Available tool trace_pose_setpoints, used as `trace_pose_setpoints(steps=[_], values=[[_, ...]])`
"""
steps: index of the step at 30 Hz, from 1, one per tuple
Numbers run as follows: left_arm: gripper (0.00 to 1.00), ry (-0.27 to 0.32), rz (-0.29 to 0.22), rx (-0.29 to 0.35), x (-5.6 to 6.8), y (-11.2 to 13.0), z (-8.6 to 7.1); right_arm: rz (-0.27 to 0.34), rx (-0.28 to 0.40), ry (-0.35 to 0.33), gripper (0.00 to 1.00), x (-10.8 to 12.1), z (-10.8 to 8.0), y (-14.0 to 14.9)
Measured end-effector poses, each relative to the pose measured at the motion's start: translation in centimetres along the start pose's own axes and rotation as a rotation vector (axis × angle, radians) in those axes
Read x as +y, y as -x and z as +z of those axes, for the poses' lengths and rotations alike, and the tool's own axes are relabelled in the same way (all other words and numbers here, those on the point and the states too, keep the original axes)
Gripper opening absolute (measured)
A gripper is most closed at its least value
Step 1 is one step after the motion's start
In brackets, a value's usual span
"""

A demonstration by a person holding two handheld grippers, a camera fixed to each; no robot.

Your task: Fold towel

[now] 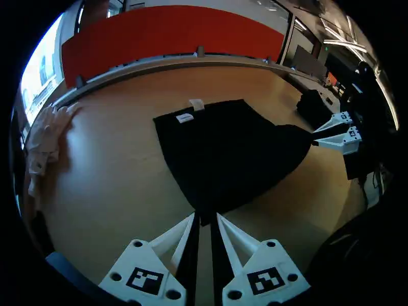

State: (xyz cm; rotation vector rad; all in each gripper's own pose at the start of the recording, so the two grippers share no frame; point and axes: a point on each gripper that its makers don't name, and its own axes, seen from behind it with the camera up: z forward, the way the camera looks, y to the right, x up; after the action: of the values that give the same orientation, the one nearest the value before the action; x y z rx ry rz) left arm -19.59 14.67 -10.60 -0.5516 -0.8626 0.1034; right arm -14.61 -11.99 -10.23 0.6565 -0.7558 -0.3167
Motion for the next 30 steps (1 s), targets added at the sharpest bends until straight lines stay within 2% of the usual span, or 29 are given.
trace_pose_setpoints(steps=[18, 30], values=[[0.14, 0.002, 0.011, 0.052, 1.4, -3.8, -5.7, -0.016, 0.044, 0.002, 0.16, -0.3, -5.3, -4.4], [0.14, 0.005, 0.005, 0.078, 1.8, -5.3, -8.2, -0.016, 0.047, -0.012, 0.16, -1.4, -7.8, -5.4]])
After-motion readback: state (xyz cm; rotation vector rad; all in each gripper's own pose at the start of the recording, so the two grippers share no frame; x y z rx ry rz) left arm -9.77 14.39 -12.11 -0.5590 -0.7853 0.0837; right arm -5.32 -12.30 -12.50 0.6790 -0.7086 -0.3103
